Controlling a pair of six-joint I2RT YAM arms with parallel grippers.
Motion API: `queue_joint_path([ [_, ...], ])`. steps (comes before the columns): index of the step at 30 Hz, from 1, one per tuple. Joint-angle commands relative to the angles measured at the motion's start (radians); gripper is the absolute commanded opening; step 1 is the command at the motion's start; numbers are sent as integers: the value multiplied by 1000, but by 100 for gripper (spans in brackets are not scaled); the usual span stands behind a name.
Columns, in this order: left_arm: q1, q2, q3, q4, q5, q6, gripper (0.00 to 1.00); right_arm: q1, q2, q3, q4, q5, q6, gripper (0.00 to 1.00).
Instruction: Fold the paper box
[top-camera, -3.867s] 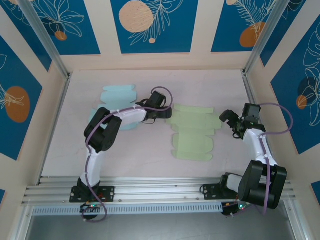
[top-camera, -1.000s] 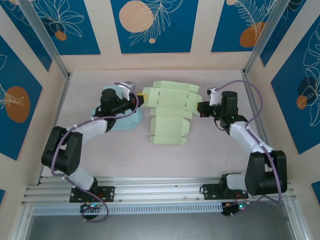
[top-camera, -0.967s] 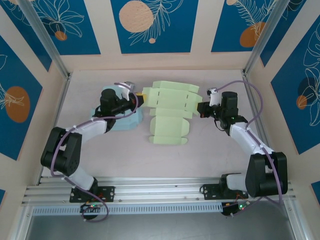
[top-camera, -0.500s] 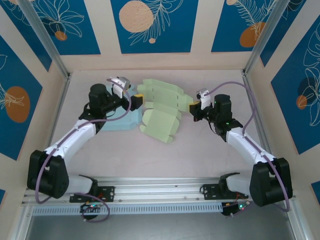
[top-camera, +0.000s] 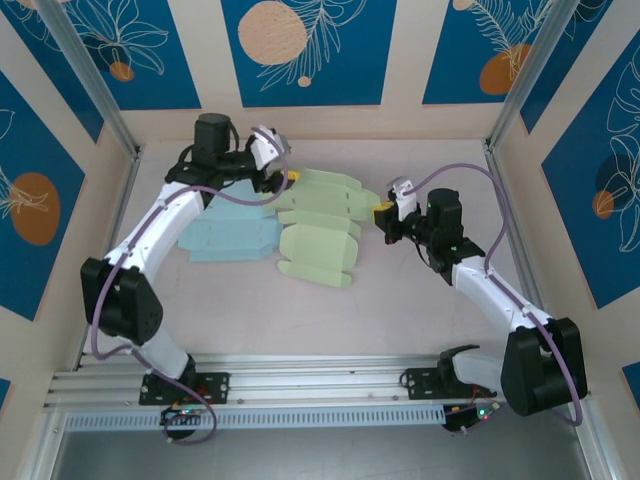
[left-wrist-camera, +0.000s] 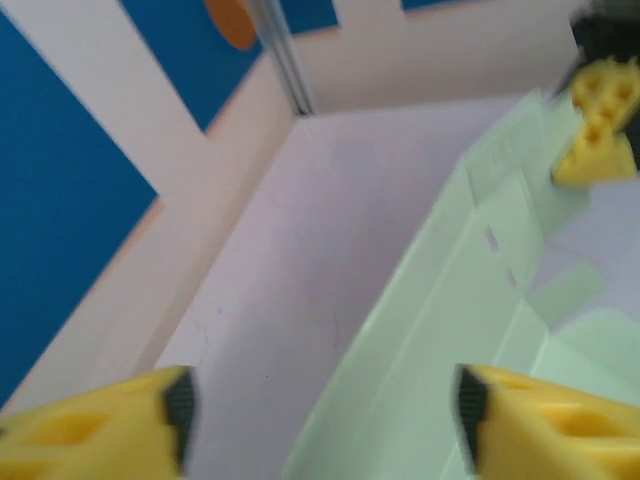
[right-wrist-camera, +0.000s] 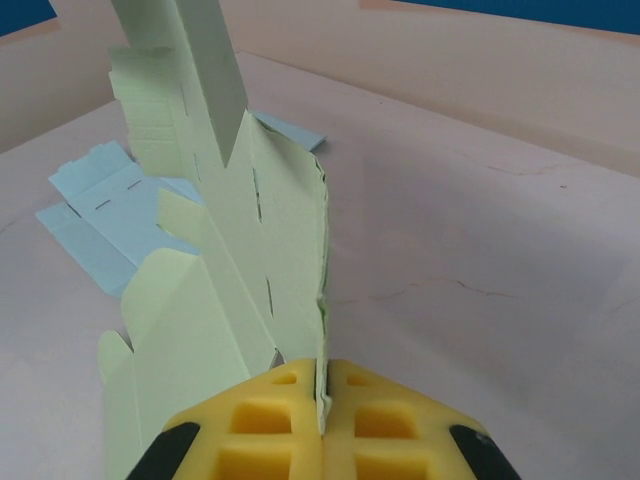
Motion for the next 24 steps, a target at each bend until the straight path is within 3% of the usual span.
queue_joint_path([
  [1,-38,44,99,-229,-4,216,85,10,-23,5,9,-21,-29,0],
  [10,-98,204,286,-386,-174,291,77,11,0,17,7,-27,-32,0],
  [13,-118,233,303,-416,-220,310,63,11,6,19,7,-17,-33,0],
  [17,-133,231,280,-390,-241,295,32,6,28,32,-6,19,-24,0],
  [24,-178,159,99,-179,-333,237,13,-7,72,52,-36,107,34,0],
])
